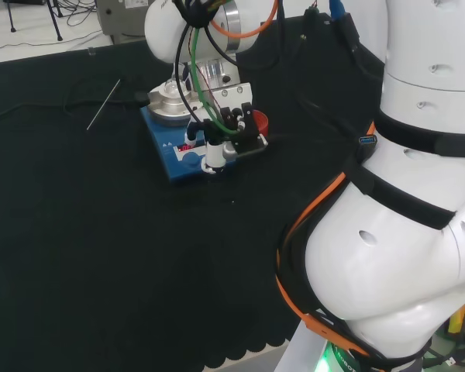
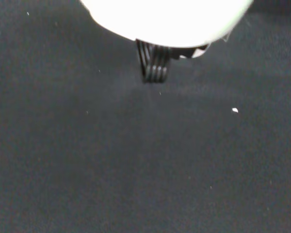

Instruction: Turn on the heater.

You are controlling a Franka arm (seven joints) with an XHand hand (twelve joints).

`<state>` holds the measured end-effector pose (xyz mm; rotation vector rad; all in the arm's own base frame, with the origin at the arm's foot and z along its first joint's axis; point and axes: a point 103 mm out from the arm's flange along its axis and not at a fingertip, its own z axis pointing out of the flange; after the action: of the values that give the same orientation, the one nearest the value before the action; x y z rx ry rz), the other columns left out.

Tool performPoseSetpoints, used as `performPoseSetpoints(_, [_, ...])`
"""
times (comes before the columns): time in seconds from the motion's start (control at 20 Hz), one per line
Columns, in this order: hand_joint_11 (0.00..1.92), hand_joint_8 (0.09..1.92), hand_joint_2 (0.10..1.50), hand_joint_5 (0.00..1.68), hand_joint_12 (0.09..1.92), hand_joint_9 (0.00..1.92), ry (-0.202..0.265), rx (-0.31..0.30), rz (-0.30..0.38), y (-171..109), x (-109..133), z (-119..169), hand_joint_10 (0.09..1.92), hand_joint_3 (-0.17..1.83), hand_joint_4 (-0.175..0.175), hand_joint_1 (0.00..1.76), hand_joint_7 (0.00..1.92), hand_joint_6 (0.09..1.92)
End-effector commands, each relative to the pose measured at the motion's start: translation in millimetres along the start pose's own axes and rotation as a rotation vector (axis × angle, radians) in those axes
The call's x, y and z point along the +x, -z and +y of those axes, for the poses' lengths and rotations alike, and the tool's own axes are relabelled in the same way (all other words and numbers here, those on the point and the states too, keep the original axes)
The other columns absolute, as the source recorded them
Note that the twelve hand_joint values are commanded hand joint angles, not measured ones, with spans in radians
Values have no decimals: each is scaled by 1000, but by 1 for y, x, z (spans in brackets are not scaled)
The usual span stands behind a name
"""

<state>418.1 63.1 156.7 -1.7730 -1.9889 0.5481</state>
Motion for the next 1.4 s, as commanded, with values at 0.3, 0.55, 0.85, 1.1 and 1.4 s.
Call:
performPoseSetpoints(0.3, [1920, 1667, 486, 321, 1752, 1920, -6, 45, -1, -12, -9, 12, 1731, 1356, -74, 1591, 1875, 215])
performPoseSetpoints(0.55, [1920, 1668, 488, 319, 1750, 1920, -16, 43, 5, -16, -10, 18, 1730, 1359, -73, 1586, 1873, 206])
performPoseSetpoints(0.85, [1920, 1668, 489, 318, 1749, 1920, -20, 45, -19, -18, 0, 23, 1728, 1363, -72, 1581, 1869, 197])
performPoseSetpoints(1.1, [1920, 1669, 489, 319, 1749, 1920, -14, 53, -1, -18, -5, 28, 1728, 1364, -70, 1579, 1867, 191])
performPoseSetpoints(1.4, [1920, 1668, 489, 319, 1748, 1920, -16, 44, -22, -19, 0, 31, 1727, 1364, -68, 1578, 1865, 185])
